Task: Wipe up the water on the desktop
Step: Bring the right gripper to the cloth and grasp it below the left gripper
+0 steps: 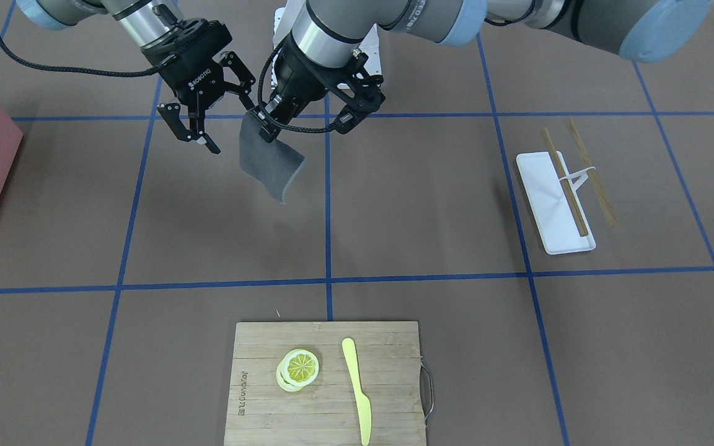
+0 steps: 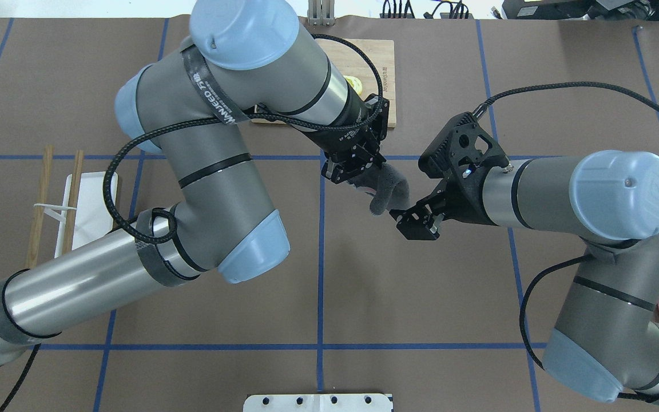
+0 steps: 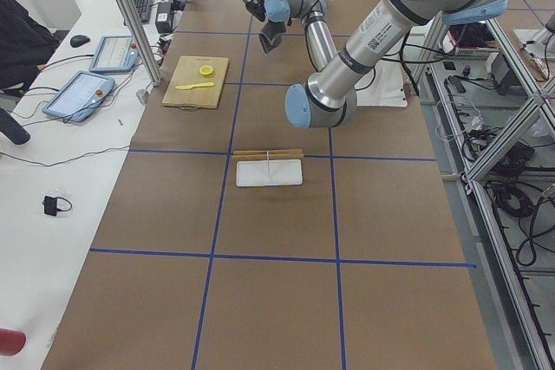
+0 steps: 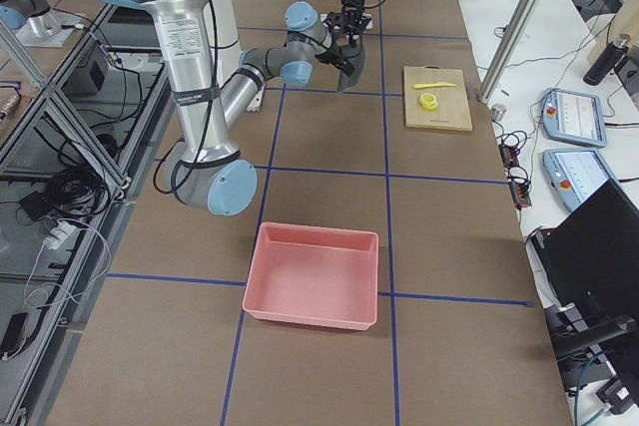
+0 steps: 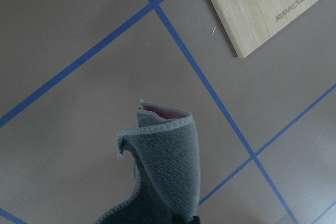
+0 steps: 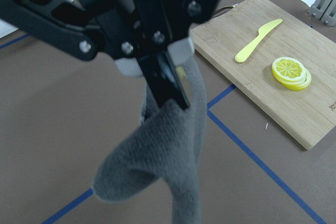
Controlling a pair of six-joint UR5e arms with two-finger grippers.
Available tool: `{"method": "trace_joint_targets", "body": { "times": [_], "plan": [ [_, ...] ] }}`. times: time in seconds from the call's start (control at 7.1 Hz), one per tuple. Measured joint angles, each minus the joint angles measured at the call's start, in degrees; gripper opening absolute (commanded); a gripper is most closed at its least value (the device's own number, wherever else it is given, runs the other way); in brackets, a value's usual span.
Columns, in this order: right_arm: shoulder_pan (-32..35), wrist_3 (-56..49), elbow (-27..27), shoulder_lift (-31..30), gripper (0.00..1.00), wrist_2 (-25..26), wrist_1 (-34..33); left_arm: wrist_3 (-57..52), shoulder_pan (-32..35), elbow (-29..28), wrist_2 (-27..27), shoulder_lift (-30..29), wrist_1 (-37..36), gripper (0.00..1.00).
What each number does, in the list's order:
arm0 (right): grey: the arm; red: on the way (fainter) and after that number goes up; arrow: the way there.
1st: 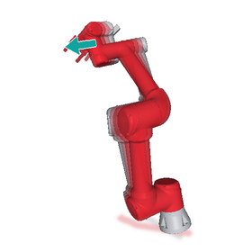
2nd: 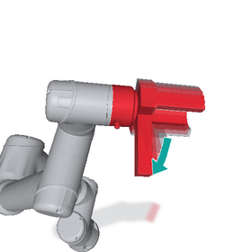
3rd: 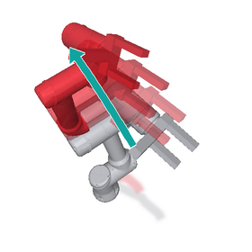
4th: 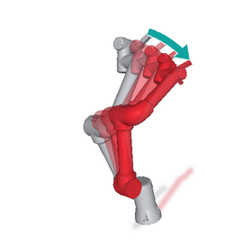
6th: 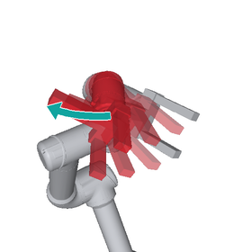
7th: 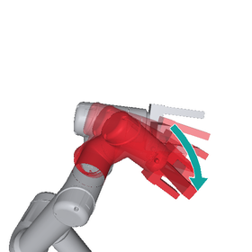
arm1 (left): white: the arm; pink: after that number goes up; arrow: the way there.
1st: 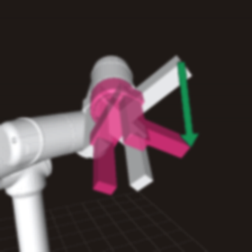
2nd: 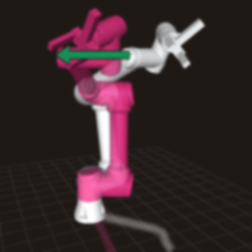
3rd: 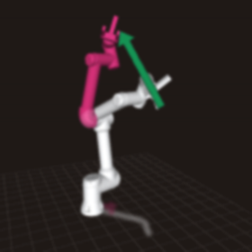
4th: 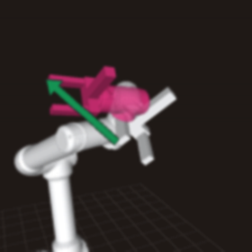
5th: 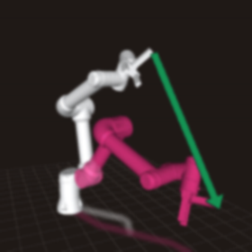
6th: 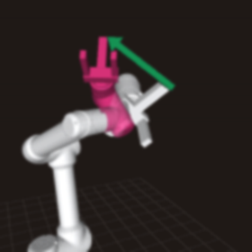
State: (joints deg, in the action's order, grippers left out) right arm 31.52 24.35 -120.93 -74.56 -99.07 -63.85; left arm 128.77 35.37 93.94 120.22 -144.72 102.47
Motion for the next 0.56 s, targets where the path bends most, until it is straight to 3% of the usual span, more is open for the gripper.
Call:
{"method": "trace_joint_targets", "body": {
  "times": [0.14, 0.28, 0.42, 0.56],
  "plan": [
    [-0.15, 0.00, 0.00, 0.01, 0.92, 0.04, 0.03, -0.01, -0.89, -0.34, 0.01, -0.33, 0.08, 0.00],
    [-0.25, 0.02, -0.01, 0.03, 0.65, 0.03, 0.06, -0.10, -1.36, -0.74, 0.03, -0.72, 0.16, 0.00],
    [-0.38, 0.23, -0.01, 0.03, 0.49, 0.02, 0.18, -0.24, -1.54, -1.17, 0.07, -1.05, 0.25, 0.00],
    [-0.52, 0.76, -0.01, 0.03, 0.41, 0.00, 0.35, -0.36, -1.59, -1.44, 0.09, -1.21, 0.31, 0.00]
  ]
}}
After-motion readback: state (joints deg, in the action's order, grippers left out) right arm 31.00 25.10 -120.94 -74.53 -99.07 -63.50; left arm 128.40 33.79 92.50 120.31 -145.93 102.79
